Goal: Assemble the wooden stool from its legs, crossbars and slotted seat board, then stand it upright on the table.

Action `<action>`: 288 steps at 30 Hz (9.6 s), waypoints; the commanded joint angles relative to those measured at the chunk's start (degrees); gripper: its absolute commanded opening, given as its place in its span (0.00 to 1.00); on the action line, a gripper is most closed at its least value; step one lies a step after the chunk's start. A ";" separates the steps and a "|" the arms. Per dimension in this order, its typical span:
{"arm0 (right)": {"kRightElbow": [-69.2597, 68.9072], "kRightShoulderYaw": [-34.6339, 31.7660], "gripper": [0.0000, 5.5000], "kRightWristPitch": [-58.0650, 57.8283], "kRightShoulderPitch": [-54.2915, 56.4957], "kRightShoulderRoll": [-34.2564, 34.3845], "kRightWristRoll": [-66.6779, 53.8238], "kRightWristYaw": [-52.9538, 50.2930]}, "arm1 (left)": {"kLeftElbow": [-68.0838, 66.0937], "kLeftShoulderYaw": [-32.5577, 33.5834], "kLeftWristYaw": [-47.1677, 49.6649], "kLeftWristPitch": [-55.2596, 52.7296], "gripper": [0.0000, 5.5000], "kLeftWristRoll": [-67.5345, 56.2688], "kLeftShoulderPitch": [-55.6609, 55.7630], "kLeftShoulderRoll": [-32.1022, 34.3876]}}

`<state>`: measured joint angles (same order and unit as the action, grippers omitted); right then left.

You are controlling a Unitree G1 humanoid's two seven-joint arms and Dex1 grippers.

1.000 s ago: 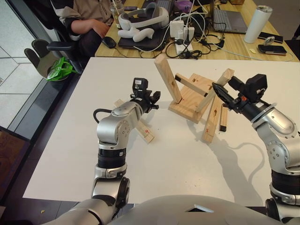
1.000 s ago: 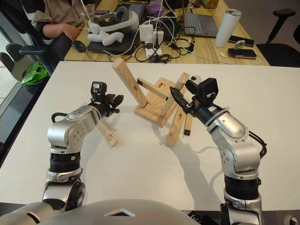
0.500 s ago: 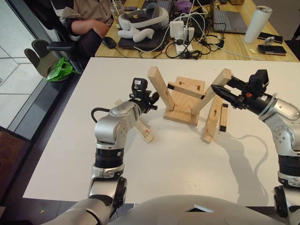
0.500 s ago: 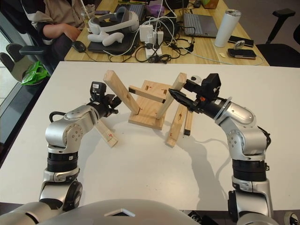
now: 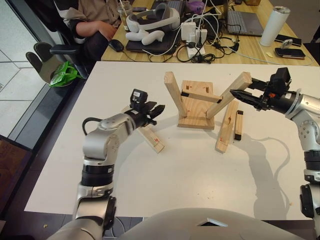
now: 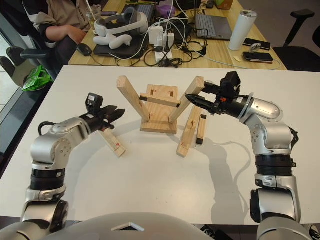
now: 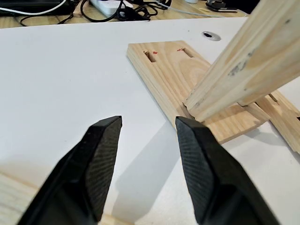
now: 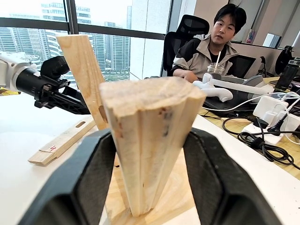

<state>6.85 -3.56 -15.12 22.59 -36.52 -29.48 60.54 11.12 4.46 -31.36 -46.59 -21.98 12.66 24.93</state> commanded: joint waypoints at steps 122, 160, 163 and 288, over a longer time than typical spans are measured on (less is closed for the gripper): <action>-1.64 -0.13 0.39 -9.16 0.44 -1.08 0.73 8.26 | -3.39 -2.80 -28.52 19.57 0.38 -13.24 3.61 4.80; -8.50 6.59 0.36 -6.17 -0.12 -0.19 4.52 1.82 | 12.53 -12.36 -15.30 22.74 0.38 -7.20 -7.85 3.62; -8.46 6.02 0.36 -6.64 1.06 0.67 3.50 1.30 | 11.11 -11.94 -13.98 22.41 0.38 -6.98 -6.92 3.00; -16.06 -18.86 0.58 -18.56 23.34 26.97 -6.58 -52.89 | -3.71 5.49 40.10 12.82 0.77 1.29 9.42 -15.66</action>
<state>-11.15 -17.41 -33.02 44.73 -4.43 -34.93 8.25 4.68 9.58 7.23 -34.31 -23.05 23.16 8.67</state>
